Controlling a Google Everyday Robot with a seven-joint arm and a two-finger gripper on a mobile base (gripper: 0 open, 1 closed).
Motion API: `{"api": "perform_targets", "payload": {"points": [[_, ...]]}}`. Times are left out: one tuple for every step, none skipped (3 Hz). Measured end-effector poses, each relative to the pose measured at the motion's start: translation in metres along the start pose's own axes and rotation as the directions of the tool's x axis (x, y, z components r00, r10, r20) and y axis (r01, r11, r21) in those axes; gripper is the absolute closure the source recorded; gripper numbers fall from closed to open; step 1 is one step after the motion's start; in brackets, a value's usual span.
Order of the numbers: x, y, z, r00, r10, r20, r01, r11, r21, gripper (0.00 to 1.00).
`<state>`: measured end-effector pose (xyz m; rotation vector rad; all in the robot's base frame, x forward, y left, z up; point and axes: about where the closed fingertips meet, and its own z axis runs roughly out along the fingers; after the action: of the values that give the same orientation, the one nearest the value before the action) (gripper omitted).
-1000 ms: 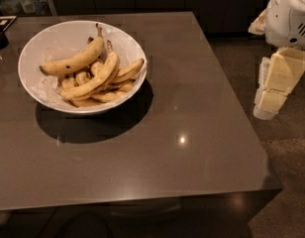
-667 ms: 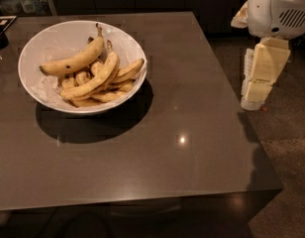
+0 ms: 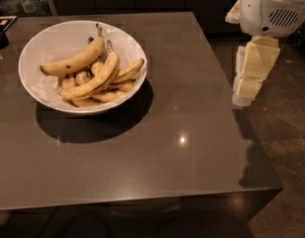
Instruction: Pick banana from white bowl
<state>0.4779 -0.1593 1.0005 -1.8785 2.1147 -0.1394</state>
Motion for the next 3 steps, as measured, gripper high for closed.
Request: {"api": "perform_targets", "payload": {"points": [[-0.036, -0.009, 0.008, 0.996, -0.082, 0.022, 0.081, 0.9965, 0.022, 0.0], [-0.07, -0.013, 0.014, 0.984, -0.178, 0.027, 0.177, 0.9836, 0.033, 0.0], [-0.089, -0.012, 0.001, 0.972, -0.229, 0.048, 0.228, 0.9732, 0.034, 0.0]]}}
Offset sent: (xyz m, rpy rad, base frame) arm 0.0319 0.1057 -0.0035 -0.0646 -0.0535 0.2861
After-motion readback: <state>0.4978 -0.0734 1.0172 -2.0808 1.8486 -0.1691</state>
